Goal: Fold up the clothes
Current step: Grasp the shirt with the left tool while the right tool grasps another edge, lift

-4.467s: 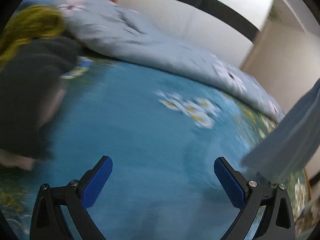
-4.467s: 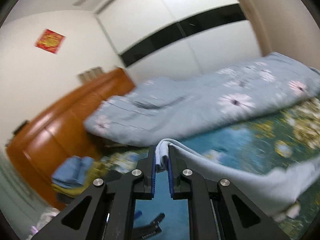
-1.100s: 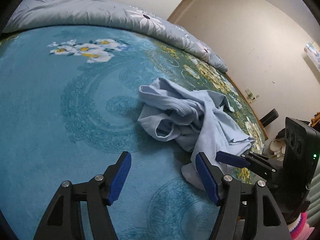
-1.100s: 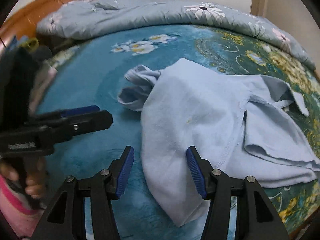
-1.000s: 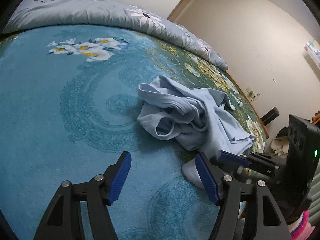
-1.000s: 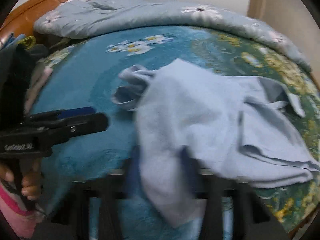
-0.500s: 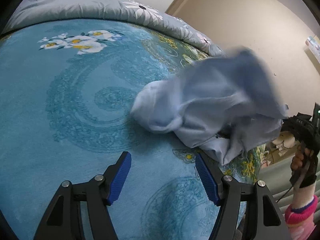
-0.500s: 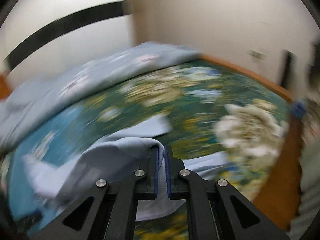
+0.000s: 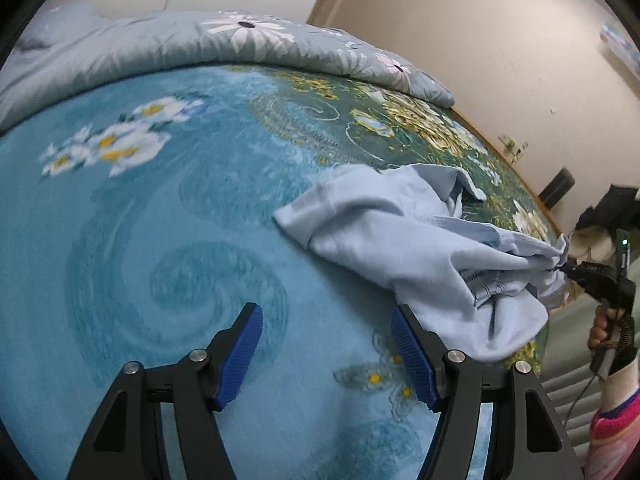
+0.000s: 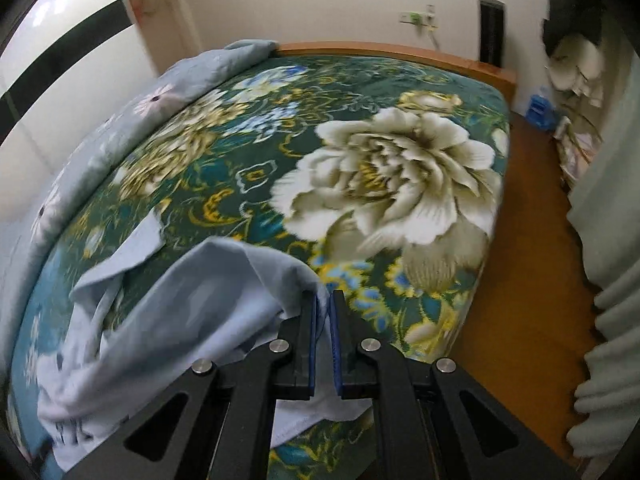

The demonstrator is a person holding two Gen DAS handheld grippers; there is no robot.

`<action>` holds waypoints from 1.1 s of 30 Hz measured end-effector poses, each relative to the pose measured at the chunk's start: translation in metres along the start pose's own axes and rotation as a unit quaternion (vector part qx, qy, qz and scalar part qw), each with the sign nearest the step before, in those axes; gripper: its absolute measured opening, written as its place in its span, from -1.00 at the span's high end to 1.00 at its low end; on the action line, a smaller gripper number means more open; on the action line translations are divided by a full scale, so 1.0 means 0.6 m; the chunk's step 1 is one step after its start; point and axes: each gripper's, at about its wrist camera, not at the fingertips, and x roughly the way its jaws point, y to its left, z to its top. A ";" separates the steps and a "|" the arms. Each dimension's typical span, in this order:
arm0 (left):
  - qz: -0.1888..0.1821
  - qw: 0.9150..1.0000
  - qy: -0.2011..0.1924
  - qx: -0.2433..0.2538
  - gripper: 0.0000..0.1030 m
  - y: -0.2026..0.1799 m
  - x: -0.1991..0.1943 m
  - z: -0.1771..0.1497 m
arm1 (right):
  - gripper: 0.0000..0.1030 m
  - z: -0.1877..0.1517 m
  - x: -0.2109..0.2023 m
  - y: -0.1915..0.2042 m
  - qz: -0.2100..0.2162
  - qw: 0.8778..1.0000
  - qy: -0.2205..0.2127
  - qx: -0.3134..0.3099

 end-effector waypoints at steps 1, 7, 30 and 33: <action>-0.001 1.000 0.002 0.007 -0.37 -0.001 0.002 0.008 | 0.86 -0.002 -0.004 -0.001 0.006 1.000 0.001 -0.009; -0.009 0.999 0.012 0.052 -0.38 -0.006 0.013 0.054 | 0.53 0.005 -0.087 0.014 0.041 0.995 -0.045 -0.084; -0.080 0.986 0.067 0.127 -0.13 -0.015 0.146 0.133 | -0.07 -0.117 -0.002 0.302 0.189 0.881 0.029 -0.432; -0.075 0.985 0.060 0.141 0.52 -0.027 0.139 0.129 | 0.62 -0.107 0.001 0.289 0.172 0.896 0.029 -0.409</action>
